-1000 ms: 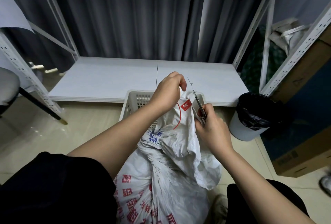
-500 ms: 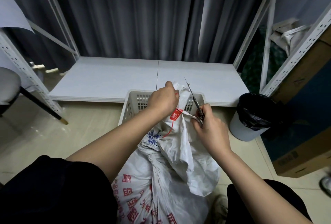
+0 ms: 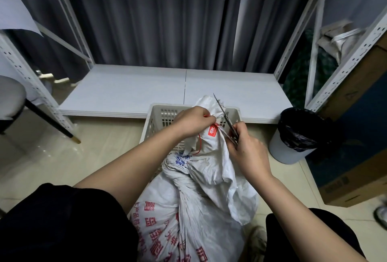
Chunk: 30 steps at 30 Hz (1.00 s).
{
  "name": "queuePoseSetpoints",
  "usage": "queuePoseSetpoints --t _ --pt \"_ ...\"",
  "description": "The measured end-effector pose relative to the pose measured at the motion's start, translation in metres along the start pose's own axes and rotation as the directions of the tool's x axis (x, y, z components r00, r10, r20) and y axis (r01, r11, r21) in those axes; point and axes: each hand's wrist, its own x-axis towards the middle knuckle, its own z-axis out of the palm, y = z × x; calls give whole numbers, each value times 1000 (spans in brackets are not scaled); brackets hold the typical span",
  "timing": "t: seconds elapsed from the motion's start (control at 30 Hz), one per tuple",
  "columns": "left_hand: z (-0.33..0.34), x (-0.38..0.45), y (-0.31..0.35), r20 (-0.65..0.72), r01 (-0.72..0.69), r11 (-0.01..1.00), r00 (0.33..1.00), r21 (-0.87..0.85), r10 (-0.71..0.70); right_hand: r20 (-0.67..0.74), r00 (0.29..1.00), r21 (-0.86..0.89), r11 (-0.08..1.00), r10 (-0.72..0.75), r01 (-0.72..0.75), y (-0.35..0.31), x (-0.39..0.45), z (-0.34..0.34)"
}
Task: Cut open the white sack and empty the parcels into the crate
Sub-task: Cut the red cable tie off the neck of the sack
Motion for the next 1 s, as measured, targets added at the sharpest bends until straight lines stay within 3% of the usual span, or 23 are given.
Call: queuePoseSetpoints --t 0.1,0.3,0.57,1.0 --pt "1 0 3 -20 -47 999 999 11 48 -3 1000 10 1000 0 0 -1 1 -1" --pt "10 -1 -4 -5 -100 954 995 -282 102 8 1000 6 1000 -19 19 -1 0 -4" --pt "14 -7 -8 33 23 821 999 -571 -5 8 1000 -60 998 26 -25 7 2 -5" --pt "24 -13 -15 66 70 789 997 -610 -37 57 998 -78 997 21 -17 10 -5 -6"
